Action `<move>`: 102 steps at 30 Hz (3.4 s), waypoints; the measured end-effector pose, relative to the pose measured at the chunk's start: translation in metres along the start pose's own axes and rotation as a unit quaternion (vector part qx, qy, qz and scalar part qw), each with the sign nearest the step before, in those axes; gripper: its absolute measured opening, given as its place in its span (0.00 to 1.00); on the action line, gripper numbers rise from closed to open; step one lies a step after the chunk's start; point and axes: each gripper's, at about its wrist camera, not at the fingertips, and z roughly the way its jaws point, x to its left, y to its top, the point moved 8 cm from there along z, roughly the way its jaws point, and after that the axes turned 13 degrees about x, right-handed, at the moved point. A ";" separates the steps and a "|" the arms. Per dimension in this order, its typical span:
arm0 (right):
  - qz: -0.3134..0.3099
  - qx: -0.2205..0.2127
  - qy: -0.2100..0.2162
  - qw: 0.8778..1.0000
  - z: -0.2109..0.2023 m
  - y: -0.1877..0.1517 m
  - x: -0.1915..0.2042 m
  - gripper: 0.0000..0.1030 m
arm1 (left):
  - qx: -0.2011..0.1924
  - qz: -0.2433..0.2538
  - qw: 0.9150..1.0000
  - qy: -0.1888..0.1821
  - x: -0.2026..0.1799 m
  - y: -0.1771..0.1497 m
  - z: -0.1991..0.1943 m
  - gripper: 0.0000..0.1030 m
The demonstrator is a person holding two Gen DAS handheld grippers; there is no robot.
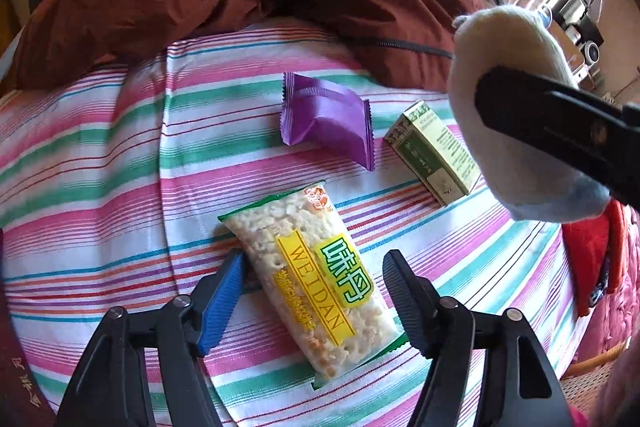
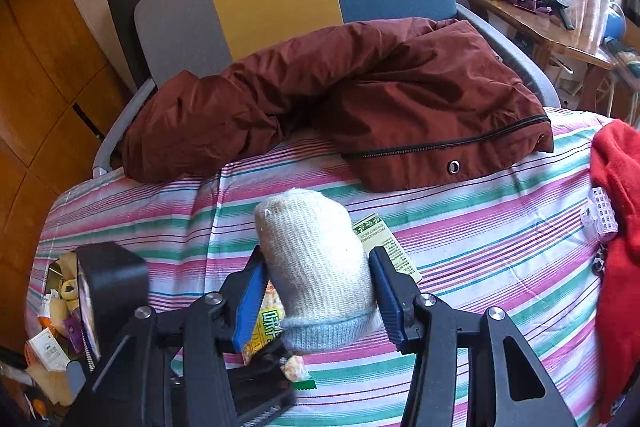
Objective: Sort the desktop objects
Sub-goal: 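Grasp the WEIDAN cereal bag with the left gripper while the right holds the sock, then carry the cereal bag and white sock over the gold tray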
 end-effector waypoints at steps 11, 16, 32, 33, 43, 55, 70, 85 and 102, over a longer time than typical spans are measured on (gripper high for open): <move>0.009 -0.015 -0.030 0.999 -0.004 0.001 -0.012 0.50 | -0.018 0.033 0.999 0.019 -0.009 -0.008 0.005 0.74; 0.009 -0.014 -0.029 0.999 -0.004 0.002 -0.014 0.50 | -0.024 0.035 0.998 0.038 -0.008 -0.011 0.004 0.62; -0.079 0.056 -0.020 0.995 0.031 -0.021 0.021 0.50 | -0.052 0.065 0.996 0.030 0.024 -0.070 -0.014 0.50; -0.090 0.066 -0.021 0.994 0.036 -0.024 0.025 0.50 | -0.052 0.063 0.996 0.026 0.026 -0.062 -0.017 0.50; -0.150 0.142 -0.046 0.977 0.074 -0.055 0.043 0.50 | -0.034 0.046 0.998 0.004 0.046 -0.082 -0.029 0.52; -0.158 0.157 -0.057 0.973 0.083 -0.063 0.040 0.53 | -0.037 0.039 0.998 0.022 0.037 -0.082 -0.023 0.66; -0.186 0.152 -0.062 0.969 0.084 -0.070 0.046 0.49 | -0.082 0.045 0.994 0.050 0.057 -0.109 -0.046 0.49; -0.209 0.130 -0.079 0.966 0.087 -0.072 0.056 0.47 | -0.177 0.036 0.981 0.065 0.093 -0.150 -0.136 0.48; -0.215 0.134 -0.053 0.966 0.068 -0.083 0.091 0.45 | -0.219 -0.006 0.974 0.054 0.145 -0.189 -0.189 0.48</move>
